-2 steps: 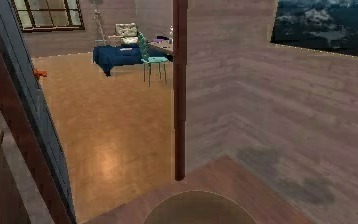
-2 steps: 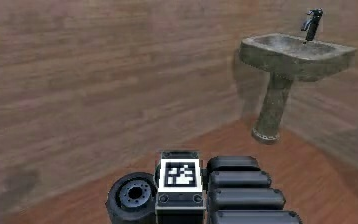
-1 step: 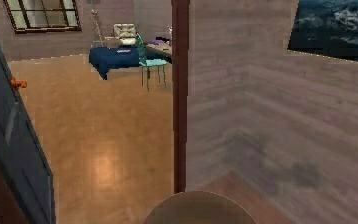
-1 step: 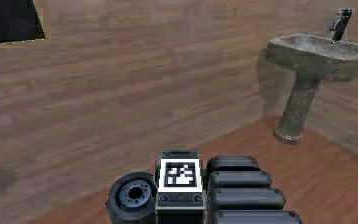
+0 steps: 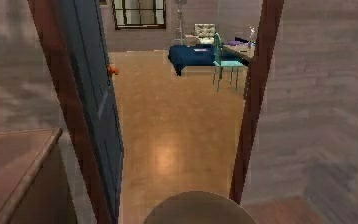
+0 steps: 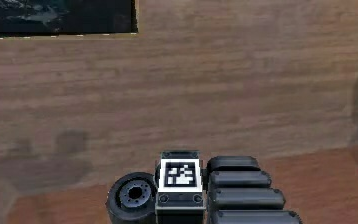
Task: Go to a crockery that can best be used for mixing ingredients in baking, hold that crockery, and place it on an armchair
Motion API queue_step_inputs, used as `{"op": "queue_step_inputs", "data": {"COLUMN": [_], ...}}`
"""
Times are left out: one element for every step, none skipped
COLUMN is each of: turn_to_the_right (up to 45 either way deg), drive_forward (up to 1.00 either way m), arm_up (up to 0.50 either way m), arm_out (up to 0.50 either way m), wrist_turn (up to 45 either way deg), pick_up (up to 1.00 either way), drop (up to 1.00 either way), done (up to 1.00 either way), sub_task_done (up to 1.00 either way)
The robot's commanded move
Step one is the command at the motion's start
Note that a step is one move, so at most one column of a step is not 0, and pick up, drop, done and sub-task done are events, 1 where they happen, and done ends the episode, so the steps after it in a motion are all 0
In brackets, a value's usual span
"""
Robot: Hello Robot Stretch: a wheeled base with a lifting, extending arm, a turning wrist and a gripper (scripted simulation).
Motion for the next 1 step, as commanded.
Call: {"op": "queue_step_inputs", "data": {"turn_to_the_right": [0.0], "drive_forward": [1.00], "arm_up": [0.00], "arm_out": [0.00], "wrist_turn": [0.0], "pick_up": [0.00], "drop": [0.00], "done": [0.00], "sub_task_done": [0.00]}}
